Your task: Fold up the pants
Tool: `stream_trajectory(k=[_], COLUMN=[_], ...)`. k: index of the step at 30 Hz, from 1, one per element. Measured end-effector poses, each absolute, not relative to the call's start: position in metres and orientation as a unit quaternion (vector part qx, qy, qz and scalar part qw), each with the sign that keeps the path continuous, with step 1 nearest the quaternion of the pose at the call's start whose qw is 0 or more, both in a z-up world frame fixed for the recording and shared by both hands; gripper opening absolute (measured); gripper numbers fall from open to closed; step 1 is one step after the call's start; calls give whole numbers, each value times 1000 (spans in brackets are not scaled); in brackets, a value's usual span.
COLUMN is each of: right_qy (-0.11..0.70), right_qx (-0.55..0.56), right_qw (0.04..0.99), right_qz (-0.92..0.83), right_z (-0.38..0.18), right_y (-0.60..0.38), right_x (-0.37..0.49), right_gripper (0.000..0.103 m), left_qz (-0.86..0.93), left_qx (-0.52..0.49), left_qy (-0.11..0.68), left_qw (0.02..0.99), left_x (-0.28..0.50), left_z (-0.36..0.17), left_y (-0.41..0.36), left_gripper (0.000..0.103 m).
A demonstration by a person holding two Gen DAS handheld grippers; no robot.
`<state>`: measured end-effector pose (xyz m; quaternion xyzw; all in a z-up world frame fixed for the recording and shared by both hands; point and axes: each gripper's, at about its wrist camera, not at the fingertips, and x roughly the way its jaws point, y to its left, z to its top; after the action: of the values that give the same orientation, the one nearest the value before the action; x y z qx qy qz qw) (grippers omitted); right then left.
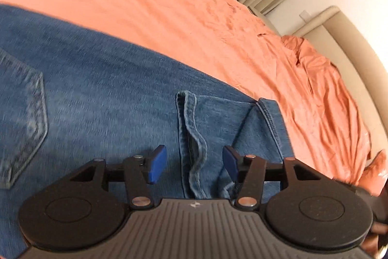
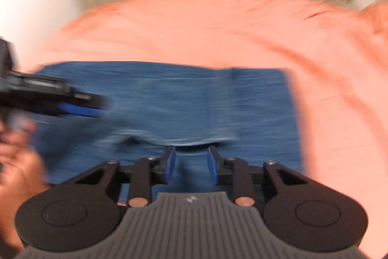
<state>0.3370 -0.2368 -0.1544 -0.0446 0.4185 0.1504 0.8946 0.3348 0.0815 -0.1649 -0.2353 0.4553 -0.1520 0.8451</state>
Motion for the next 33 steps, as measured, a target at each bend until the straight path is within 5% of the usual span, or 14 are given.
stream_trajectory(k=[3, 9, 16, 20, 27, 28, 32, 33], right_qy=[439, 430, 359, 364, 381, 378, 362, 359], right_qx=[-65, -106, -24, -35, 12, 23, 92, 102], right_qw=[885, 865, 877, 890, 911, 915, 925, 925], right_qz=[140, 236, 317, 272, 159, 139, 77, 70], right_z=[-173, -183, -144, -146, -167, -172, -176, -176], right_y=[-252, -205, -172, -181, -255, -265, -307, -315], right_x=[365, 391, 397, 387, 341, 334, 308, 302], right_gripper=[10, 1, 5, 6, 12, 12, 15, 15], left_qz=[-150, -145, -147, -146, -104, -104, -97, -102], left_qx=[-220, -228, -278, -297, -273, -271, -224, -217], left_qy=[460, 448, 417, 422, 451, 450, 431, 419], left_qw=[847, 852, 853, 844, 843, 845, 868, 876], left_x=[344, 355, 360, 367, 383, 384, 381, 377], left_z=[-165, -159, -147, -152, -187, -190, -182, -175], left_y=[76, 76, 89, 88, 63, 59, 42, 41], left_gripper=[61, 61, 66, 76, 75, 72, 5, 5])
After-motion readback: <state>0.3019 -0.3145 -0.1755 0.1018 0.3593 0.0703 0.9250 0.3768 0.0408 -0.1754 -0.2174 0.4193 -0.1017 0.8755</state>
